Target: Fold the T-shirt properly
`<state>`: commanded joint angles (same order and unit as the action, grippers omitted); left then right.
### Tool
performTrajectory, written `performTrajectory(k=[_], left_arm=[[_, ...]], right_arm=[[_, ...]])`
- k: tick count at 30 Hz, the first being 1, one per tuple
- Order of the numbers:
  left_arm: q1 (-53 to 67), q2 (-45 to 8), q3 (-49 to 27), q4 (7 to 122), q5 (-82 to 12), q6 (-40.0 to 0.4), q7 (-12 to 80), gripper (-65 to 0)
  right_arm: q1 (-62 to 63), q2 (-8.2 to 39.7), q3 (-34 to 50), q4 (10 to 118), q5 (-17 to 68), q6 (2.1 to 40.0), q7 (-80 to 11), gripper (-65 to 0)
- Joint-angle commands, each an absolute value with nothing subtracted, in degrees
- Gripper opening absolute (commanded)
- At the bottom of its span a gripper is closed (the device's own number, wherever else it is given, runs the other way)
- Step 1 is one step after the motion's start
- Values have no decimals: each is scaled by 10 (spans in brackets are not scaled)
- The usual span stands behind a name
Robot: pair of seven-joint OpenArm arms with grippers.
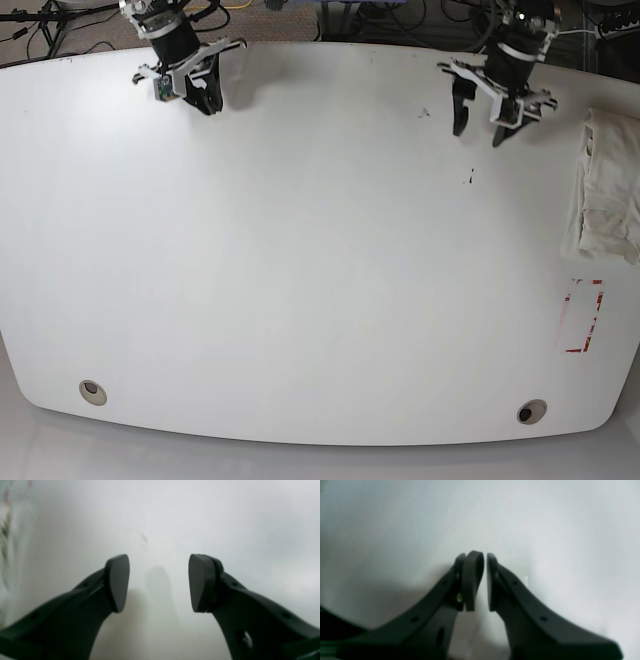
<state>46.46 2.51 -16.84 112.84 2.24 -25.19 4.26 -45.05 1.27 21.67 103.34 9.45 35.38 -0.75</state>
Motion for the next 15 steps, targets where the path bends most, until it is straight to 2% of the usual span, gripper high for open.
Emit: performTrajectory(k=[10, 15], left_arm=[[636, 31, -140, 1106, 22, -253, 44, -299], [667, 28, -131, 1043, -7, -253, 41, -299]], right_arm=[[-575, 12, 212, 1035, 117, 356, -6, -579], [-626, 11, 182, 1004, 155, 386, -2, -579]])
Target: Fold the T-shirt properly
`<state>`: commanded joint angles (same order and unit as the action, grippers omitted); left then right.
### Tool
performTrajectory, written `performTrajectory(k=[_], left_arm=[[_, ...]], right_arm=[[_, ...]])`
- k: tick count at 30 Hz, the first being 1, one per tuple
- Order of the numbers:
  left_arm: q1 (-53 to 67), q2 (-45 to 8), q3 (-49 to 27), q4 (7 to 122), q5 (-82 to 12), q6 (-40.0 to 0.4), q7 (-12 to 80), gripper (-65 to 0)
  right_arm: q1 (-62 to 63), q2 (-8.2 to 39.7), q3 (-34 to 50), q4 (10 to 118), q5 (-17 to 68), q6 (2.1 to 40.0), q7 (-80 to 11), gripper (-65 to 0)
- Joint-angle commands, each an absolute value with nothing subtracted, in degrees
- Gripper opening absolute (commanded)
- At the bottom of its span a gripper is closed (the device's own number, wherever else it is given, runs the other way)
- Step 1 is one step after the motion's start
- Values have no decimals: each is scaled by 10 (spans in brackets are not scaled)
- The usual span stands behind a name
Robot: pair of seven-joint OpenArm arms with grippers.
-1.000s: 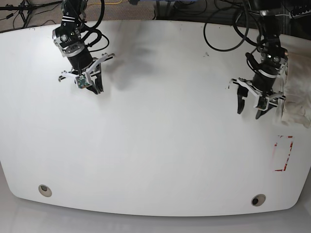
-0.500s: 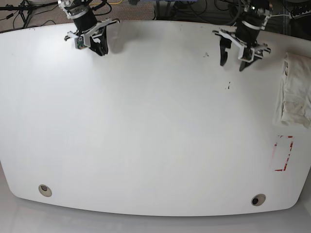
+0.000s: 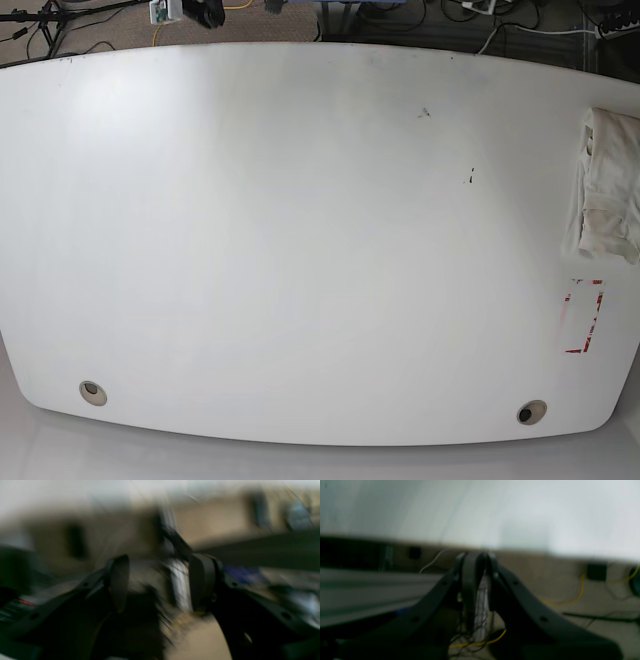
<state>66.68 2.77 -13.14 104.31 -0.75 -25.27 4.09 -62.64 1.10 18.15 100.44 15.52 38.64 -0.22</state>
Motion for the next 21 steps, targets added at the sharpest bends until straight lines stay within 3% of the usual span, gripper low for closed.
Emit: performTrajectory(k=[6, 12, 21], left_arm=[[631, -19, -111, 923, -58, -252, 40, -299], [548, -46, -96, 769, -83, -251, 40, -300], [397, -57, -94, 538, -81, -251, 27, -300]], right_arm=[[-629, 11, 150, 899, 128, 387, 80, -579], [-566, 13, 148, 737, 53, 338, 160, -579], [-435, 36, 144, 497, 7, 314, 168, -579]])
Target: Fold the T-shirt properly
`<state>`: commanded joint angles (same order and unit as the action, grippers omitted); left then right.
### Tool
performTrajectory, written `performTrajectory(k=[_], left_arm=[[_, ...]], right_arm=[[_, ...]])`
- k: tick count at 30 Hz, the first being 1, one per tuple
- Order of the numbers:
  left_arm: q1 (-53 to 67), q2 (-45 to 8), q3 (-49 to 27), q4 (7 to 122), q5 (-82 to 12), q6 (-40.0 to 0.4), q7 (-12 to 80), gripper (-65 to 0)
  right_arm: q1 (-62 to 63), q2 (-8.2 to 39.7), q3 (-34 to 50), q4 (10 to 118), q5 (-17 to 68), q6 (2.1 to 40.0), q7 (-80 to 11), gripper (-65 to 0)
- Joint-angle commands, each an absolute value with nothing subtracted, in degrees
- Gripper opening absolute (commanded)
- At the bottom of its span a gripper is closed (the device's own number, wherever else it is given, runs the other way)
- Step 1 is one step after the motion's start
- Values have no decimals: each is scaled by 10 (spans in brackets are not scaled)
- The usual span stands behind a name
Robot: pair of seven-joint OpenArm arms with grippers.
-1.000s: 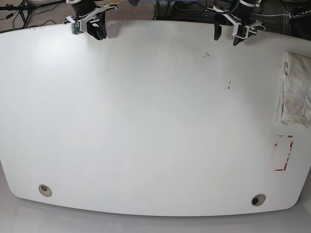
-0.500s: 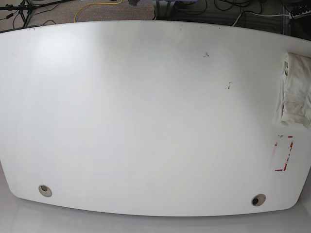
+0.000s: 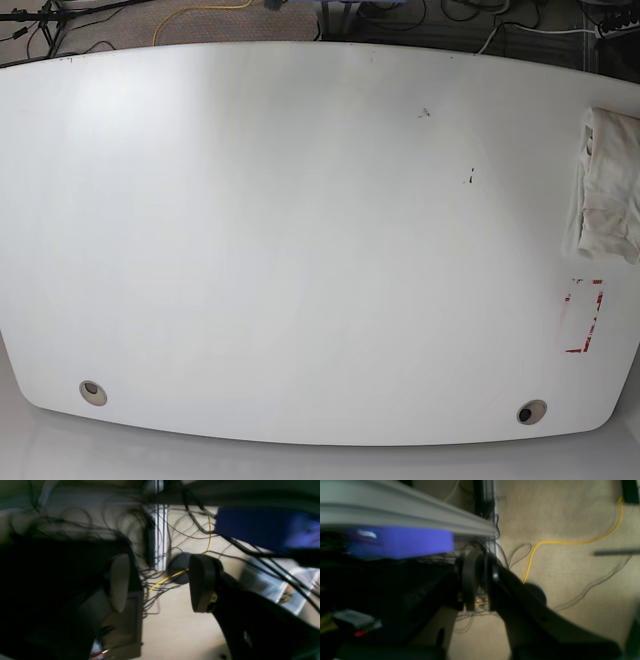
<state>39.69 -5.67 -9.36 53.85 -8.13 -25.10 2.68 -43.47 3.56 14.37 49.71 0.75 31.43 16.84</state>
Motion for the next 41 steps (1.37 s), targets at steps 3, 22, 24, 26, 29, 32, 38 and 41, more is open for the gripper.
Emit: performTrajectory(k=[3, 22, 24, 26, 29, 32, 38, 41], left_arm=[[349, -59, -87, 448, -81, -251, -3, -300], [119, -82, 29, 54, -62, -128, -153, -293], [109, -82, 35, 54, -62, -119, -134, -293], [104, -82, 36, 56, -62, -116, -119, -293], [100, -82, 36, 58, -62, -115, -106, -293], [98, -82, 36, 58, -62, -115, -105, -293], [97, -82, 36, 58, -63, -115, -106, -293], [97, -82, 34, 58, -65, -115, -108, -293]], right_arm=[[-396, 41, 147, 445, 7, 313, 168, -579], [-234, 62, 107, 219, 5, 216, 166, -577], [-227, 62, 107, 207, 5, 208, 166, -575], [-221, 62, 106, 199, 5, 207, 165, -574], [-211, 62, 106, 187, 5, 207, 164, -572], [-207, 62, 106, 177, 5, 207, 164, -571], [-207, 59, 106, 173, 5, 207, 164, -571], [-207, 58, 106, 173, 6, 207, 164, -571]])
